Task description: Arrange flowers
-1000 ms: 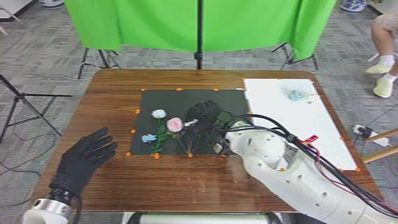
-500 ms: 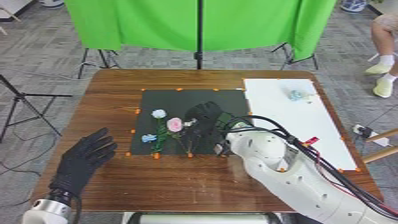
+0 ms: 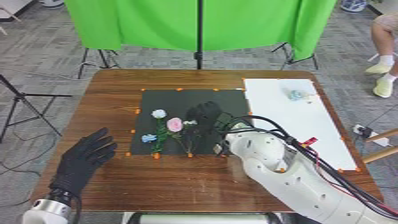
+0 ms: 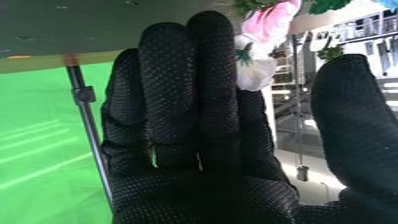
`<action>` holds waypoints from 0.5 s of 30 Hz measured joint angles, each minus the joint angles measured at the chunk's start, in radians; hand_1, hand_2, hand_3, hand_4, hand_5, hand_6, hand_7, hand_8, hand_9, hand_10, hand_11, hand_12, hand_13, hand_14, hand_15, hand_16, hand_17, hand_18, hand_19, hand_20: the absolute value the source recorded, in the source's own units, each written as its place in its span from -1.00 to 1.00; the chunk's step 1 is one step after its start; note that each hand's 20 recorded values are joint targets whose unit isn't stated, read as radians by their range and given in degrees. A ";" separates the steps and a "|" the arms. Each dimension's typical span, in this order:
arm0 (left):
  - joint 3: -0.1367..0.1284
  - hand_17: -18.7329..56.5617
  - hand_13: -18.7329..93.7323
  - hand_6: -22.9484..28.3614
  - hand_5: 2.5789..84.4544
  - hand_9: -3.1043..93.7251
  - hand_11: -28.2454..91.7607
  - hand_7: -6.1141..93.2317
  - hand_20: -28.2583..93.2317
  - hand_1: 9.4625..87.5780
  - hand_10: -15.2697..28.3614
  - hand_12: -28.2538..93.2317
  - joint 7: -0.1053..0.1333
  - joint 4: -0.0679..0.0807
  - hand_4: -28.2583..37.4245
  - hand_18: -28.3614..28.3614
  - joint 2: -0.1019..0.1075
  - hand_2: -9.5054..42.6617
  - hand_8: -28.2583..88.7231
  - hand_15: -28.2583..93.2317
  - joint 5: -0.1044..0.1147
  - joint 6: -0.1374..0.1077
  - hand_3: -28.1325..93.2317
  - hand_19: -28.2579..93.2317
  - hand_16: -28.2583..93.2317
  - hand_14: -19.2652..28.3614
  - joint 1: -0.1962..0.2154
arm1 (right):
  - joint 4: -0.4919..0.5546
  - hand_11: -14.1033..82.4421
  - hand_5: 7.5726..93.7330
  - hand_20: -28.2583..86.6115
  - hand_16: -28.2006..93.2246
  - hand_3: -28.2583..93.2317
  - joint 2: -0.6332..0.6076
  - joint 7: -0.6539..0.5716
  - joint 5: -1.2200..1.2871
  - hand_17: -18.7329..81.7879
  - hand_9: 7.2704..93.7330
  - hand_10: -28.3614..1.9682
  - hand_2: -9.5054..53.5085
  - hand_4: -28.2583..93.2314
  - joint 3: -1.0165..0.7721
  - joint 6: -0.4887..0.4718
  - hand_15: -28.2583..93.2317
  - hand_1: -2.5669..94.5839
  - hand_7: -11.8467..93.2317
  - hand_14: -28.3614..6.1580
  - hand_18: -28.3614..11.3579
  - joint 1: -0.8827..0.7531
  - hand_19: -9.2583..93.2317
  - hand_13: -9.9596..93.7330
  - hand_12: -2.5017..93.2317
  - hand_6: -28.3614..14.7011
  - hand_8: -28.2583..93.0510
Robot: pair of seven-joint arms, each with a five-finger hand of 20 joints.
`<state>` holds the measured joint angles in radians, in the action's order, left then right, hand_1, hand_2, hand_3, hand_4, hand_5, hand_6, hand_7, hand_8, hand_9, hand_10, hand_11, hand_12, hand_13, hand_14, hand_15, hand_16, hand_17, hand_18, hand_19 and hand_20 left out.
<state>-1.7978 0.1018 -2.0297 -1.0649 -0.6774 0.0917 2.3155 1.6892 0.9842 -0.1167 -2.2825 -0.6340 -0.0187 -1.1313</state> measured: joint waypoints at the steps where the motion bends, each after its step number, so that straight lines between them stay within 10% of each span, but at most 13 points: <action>1: 0.000 -0.73 -0.24 0.06 -0.26 -0.34 -0.11 -0.48 -0.37 -0.62 0.27 -0.25 0.000 0.000 -0.97 0.74 0.000 -0.59 -0.67 0.11 0.000 0.000 0.60 0.29 -0.52 0.40 0.000 | -0.002 -0.29 -0.05 0.13 -0.21 0.80 0.000 0.001 0.000 -0.05 0.71 0.37 -0.78 -1.00 0.000 0.000 0.33 -0.41 -0.44 0.32 -0.42 0.000 0.65 0.58 -0.60 0.14 -0.76; 15: -0.001 -0.73 -0.24 0.05 -0.26 -0.34 -0.11 -0.48 -0.37 -0.62 0.27 -0.25 0.000 0.000 -0.97 0.74 0.000 -0.59 -0.67 0.11 0.000 0.000 0.60 0.29 -0.52 0.41 0.000 | -0.003 -0.42 0.52 0.16 -0.21 0.80 -0.001 0.011 -0.010 -0.09 0.24 0.34 -0.77 -1.00 -0.003 0.013 0.34 -0.39 -0.34 0.27 -0.43 -0.001 0.63 0.38 -0.67 0.34 -0.81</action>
<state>-1.7990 0.1018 -2.0294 -1.0649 -0.6774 0.0920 2.3154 1.6864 0.9831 -0.1055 -2.2924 -0.6373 -0.0055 -1.1321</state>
